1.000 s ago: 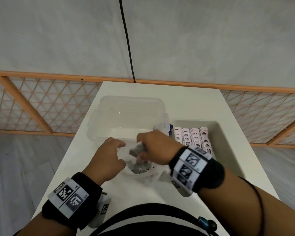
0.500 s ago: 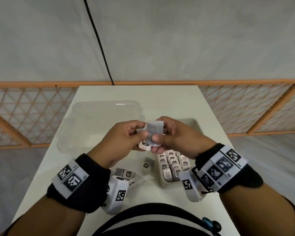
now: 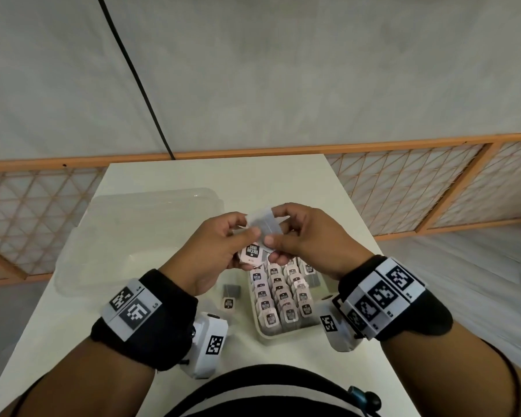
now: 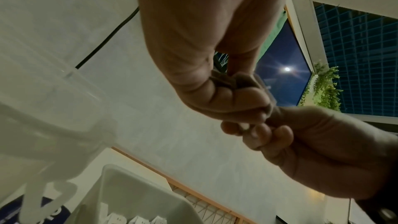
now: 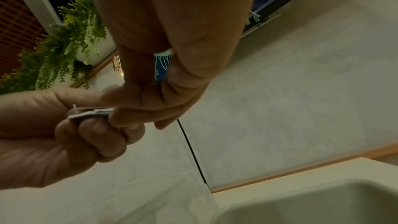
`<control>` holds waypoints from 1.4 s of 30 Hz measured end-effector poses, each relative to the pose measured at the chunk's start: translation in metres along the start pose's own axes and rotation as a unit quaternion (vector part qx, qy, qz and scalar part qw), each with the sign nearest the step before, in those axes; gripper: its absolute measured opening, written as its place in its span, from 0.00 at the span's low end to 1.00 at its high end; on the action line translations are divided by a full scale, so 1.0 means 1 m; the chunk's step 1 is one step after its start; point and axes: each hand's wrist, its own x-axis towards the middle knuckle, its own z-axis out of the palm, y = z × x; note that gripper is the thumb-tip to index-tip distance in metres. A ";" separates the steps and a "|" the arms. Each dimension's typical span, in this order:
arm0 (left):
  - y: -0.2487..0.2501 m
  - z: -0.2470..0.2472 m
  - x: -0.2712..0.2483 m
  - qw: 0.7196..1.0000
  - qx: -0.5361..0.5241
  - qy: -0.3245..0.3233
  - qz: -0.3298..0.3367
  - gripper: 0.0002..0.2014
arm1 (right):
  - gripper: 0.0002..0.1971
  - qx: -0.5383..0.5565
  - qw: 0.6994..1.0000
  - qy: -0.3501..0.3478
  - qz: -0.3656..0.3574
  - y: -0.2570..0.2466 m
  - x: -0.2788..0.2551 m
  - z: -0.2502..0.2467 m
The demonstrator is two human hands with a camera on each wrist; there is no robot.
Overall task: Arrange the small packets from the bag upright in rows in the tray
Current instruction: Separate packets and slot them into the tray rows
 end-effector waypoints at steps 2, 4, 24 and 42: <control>-0.001 0.001 0.002 1.000 -0.002 0.004 -0.007 0.04 | 0.39 -0.039 0.999 -0.013 -0.030 0.001 -0.002 -0.005; -0.002 0.000 0.003 0.999 -0.020 0.008 -0.031 0.05 | 0.45 -0.150 0.984 -0.012 -0.095 0.005 -0.002 -0.010; -0.036 -0.004 0.013 0.993 0.073 0.005 -0.090 0.06 | 0.05 -0.326 0.927 0.079 0.168 0.038 0.048 -0.057; -0.079 -0.003 0.023 0.896 0.423 -0.075 -0.112 0.09 | 0.23 -0.620 0.721 -0.168 0.258 0.056 0.054 -0.038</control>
